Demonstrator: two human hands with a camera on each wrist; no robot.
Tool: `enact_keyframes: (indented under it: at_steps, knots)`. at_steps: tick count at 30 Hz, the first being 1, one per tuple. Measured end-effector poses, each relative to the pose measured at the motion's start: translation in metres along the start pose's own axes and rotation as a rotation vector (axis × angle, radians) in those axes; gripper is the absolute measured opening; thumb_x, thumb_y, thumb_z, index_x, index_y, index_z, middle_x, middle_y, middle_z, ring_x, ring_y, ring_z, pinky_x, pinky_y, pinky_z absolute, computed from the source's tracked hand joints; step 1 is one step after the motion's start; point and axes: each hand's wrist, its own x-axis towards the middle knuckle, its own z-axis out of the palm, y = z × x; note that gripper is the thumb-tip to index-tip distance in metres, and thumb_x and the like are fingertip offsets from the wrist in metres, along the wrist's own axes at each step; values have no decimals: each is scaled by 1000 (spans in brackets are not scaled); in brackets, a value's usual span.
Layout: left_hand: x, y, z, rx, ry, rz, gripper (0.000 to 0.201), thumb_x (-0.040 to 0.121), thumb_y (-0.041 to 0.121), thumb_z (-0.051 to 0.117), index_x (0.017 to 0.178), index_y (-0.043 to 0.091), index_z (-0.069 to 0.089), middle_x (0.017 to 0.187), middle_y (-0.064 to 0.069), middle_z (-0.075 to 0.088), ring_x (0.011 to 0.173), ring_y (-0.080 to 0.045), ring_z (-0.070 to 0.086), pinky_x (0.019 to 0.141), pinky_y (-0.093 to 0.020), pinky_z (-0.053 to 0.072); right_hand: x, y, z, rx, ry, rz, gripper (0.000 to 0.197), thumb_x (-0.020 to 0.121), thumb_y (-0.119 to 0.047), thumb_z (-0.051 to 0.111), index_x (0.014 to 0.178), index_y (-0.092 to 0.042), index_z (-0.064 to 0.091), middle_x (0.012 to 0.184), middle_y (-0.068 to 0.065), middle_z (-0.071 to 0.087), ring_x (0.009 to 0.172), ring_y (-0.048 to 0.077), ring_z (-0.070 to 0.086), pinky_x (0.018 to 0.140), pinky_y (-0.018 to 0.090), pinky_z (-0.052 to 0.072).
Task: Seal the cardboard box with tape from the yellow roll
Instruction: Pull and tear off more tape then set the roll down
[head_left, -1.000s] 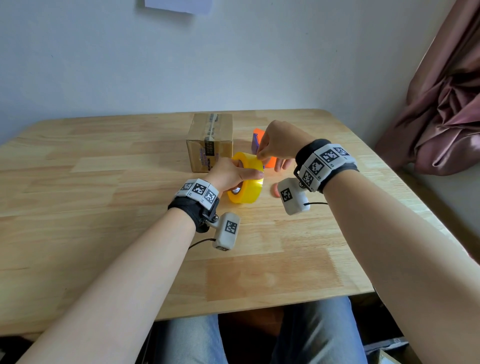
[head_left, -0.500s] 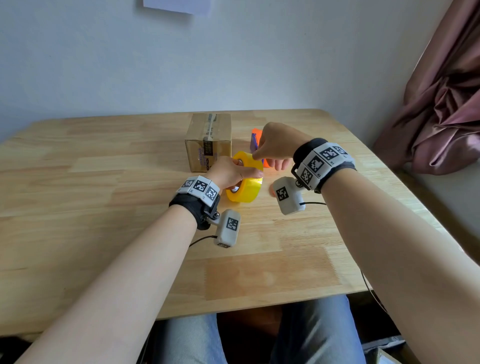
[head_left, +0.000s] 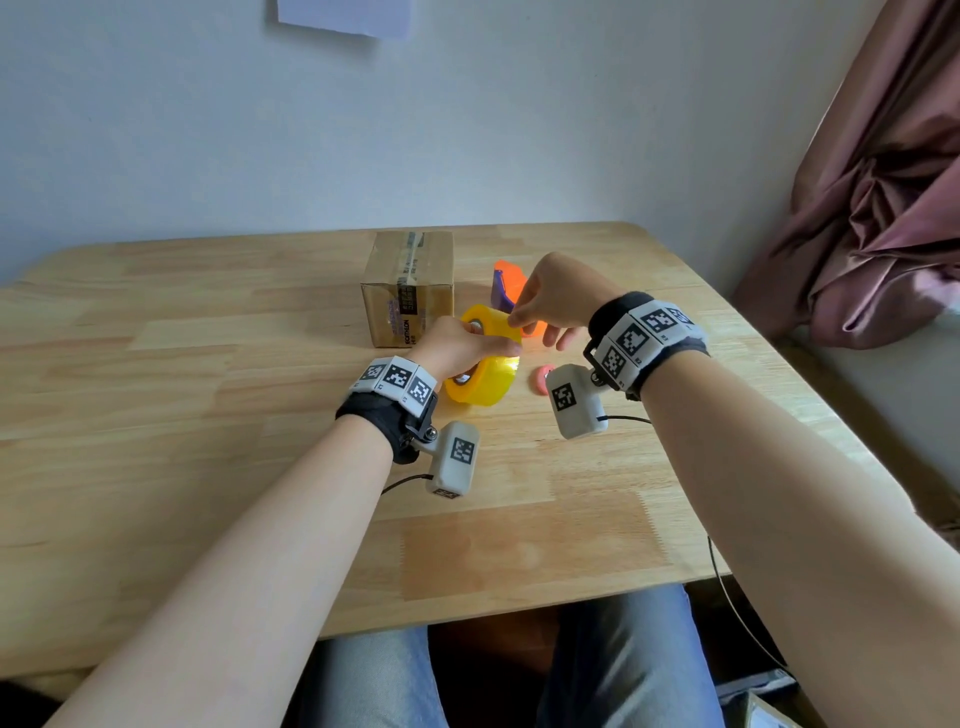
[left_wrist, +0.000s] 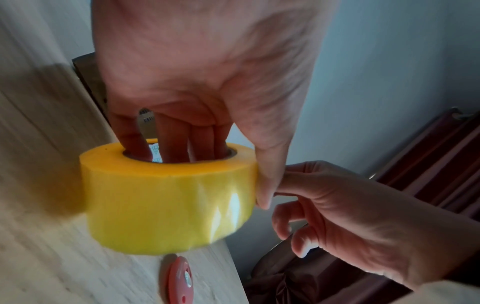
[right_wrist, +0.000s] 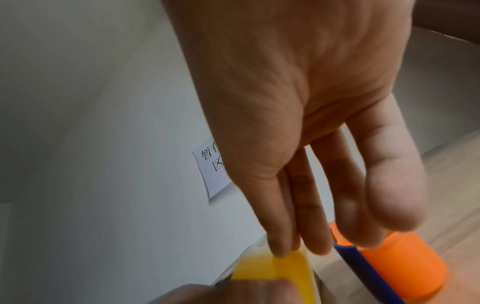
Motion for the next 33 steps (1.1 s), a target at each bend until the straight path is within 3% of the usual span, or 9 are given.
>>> enact_keyframes:
  at_steps: [6, 9, 11, 15, 20, 22, 25, 27, 33]
  knots:
    - [-6, -6, -5, 5, -23, 59, 51, 84, 48, 75, 115, 7, 73, 102, -10, 71, 84, -22, 61, 71, -31, 43, 4, -3, 3, -45, 38, 13, 19, 88, -15, 71, 88, 2, 78, 81, 17, 79, 71, 32, 79, 61, 46, 67]
    - [-9, -4, -4, 29, 6, 76, 46, 85, 46, 75, 85, 0, 70, 79, -11, 63, 72, -22, 57, 67, -32, 39, 3, -9, 4, -72, 38, -2, 17, 87, -11, 71, 89, 5, 77, 79, 19, 78, 69, 32, 79, 63, 46, 67]
    - [-13, 1, -3, 57, 18, 88, 50, 86, 44, 75, 59, 10, 49, 58, -4, 41, 54, -18, 41, 59, -31, 29, 2, -16, 2, -79, 36, -21, 15, 86, -8, 71, 89, 6, 76, 75, 20, 77, 66, 32, 79, 63, 46, 67]
    - [-13, 6, 1, 126, 28, 127, 59, 84, 41, 75, 50, 18, 32, 50, 1, 30, 46, -15, 30, 57, -32, 25, -2, -24, -2, -107, 15, -53, 12, 85, -7, 70, 83, 4, 75, 68, 17, 76, 55, 25, 75, 61, 40, 67]
    - [-13, 7, 0, 78, 19, 117, 53, 89, 44, 70, 56, 21, 36, 52, 2, 32, 47, -16, 32, 53, -31, 24, -2, -18, -3, -23, 49, -19, 20, 87, -14, 71, 87, 5, 76, 77, 19, 78, 67, 32, 79, 59, 48, 66]
    - [-15, 3, -5, 19, -2, 112, 42, 92, 48, 66, 66, 18, 53, 62, 0, 49, 56, -17, 49, 55, -30, 34, -3, -16, -7, -14, 38, 4, 23, 88, -17, 70, 92, 4, 76, 83, 17, 79, 70, 31, 79, 60, 51, 66]
    - [-21, -1, -7, -67, -37, 115, 42, 88, 48, 70, 106, 11, 76, 103, -7, 76, 97, -25, 73, 84, -35, 59, -2, -19, -10, -38, 1, -2, 28, 86, -22, 77, 95, 4, 75, 85, 15, 79, 69, 30, 80, 62, 55, 65]
    - [-22, -5, -5, -73, -31, 138, 40, 84, 48, 73, 103, 13, 79, 103, -11, 78, 99, -26, 74, 94, -44, 58, -1, -22, -9, -63, 1, -8, 28, 85, -19, 81, 98, 5, 74, 86, 16, 78, 70, 28, 80, 64, 54, 66]
    - [-20, -4, -1, -48, 25, 141, 41, 76, 57, 73, 89, 19, 62, 89, -10, 67, 83, -35, 70, 86, -41, 56, 2, -31, -2, -226, 132, -82, 4, 84, -7, 77, 86, -5, 75, 65, 3, 67, 55, 16, 67, 55, 30, 61]
